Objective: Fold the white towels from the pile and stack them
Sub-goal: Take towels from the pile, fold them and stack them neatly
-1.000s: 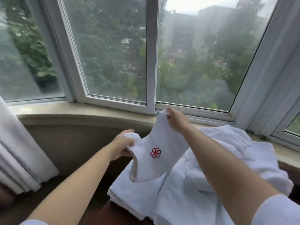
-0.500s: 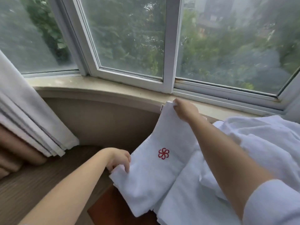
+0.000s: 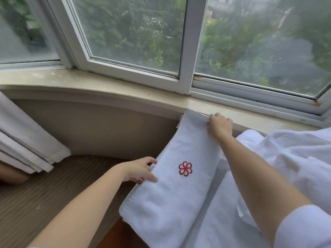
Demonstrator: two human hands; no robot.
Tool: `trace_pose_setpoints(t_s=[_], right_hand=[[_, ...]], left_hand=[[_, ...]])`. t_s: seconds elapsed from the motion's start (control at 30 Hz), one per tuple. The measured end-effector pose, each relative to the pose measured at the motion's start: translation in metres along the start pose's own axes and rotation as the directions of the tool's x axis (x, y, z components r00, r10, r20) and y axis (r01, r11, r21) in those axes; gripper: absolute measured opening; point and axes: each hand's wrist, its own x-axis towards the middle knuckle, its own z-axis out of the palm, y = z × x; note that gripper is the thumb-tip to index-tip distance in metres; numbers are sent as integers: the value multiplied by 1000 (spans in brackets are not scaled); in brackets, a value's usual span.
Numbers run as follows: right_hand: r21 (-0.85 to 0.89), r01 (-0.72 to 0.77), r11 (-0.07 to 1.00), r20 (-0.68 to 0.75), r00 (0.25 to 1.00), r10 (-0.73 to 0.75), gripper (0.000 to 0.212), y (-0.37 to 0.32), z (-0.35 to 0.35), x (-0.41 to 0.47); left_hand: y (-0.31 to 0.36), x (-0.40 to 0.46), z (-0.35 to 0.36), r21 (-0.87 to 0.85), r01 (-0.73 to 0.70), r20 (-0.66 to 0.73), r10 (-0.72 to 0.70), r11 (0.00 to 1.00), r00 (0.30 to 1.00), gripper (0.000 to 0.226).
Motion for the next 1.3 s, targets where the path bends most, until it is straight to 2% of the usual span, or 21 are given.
trace_pose_setpoints(t_s=[0.07,0.13,0.2,0.3,0.4,0.53,0.63,0.7,0.8,0.83,0.9,1.03,1.1,1.2,1.23,1.3], right_hand=[[3,-35,999,-5,999,35,36,-8,3,5],[-2,-113,994,84,990,113,50,-13,11,4],[-7,-173,985,180,968,172,63,-11,26,-4],[-57,-219,974,308,924,226,57,-5,46,-24],[-100,-275,956,377,879,292,62,-5,46,-44],[-59,-244,968,450,859,244,62,-21,32,-78],[-80,-140,987,472,866,161,55,-34,24,-114],[-71,-96,993,478,870,119,50,-41,19,-138],[70,-178,982,482,867,123,50,-55,16,-176],[141,-246,959,491,858,148,53,-61,16,-188],[246,-373,894,493,843,216,56,-74,18,-207],[315,-501,806,483,816,318,63,-89,19,-233],[361,-551,753,526,787,324,71,-93,20,-246],[380,-597,707,620,731,284,77,-105,22,-266],[373,-593,714,585,748,315,75,-109,22,-269],[400,-543,738,425,824,376,62,-114,17,-271]], left_hand=[[1,6,-6,32,-12,5,11,999,1000,66],[-1,10,-9,94,10,-17,-8,996,1000,63],[-7,14,-9,63,22,-25,-21,998,999,60],[-16,15,-7,-18,4,-71,-5,1000,997,54],[-20,11,0,-35,-2,-160,-3,999,987,44],[-26,-3,16,39,-49,-218,56,998,974,47],[-30,-16,25,60,-85,-177,94,995,980,57],[-37,-24,26,-5,-110,-87,109,994,990,67],[-49,-35,24,-135,-156,52,164,978,985,75],[-52,-36,24,-172,-170,44,180,970,983,73],[-55,-37,28,-215,-199,-62,190,956,980,69],[-67,-34,38,-211,-279,-239,227,937,944,58],[-74,-32,41,-186,-294,-318,225,938,921,48],[-77,-29,40,-113,-264,-279,225,958,934,44],[-75,-29,39,-113,-260,-255,225,959,940,45],[-70,-30,36,-153,-256,-265,210,955,941,46]])
